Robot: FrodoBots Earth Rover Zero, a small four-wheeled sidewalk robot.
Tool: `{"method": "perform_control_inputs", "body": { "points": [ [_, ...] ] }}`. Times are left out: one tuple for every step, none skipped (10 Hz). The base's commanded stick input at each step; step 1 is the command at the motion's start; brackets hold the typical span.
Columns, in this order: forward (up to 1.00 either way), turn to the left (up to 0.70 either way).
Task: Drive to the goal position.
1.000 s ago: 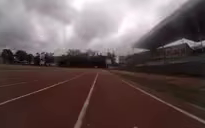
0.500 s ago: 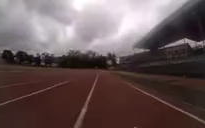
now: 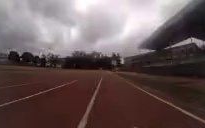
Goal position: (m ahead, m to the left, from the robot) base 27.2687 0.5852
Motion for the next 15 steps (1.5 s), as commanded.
{"method": "perform_control_inputs", "body": {
  "points": [
    [0.70,0.00],
    [0.70,0.00],
    [0.70,0.00],
    [0.70,0.00],
    [0.70,0.00],
    [0.70,0.00],
    [0.70,0.00],
    [0.70,0.00],
    [0.70,0.00],
    [0.70,0.00],
    [0.70,0.00],
    [0.70,0.00],
    [0.70,0.00],
    [0.70,0.00],
    [0.70,0.00]
  ]
}}
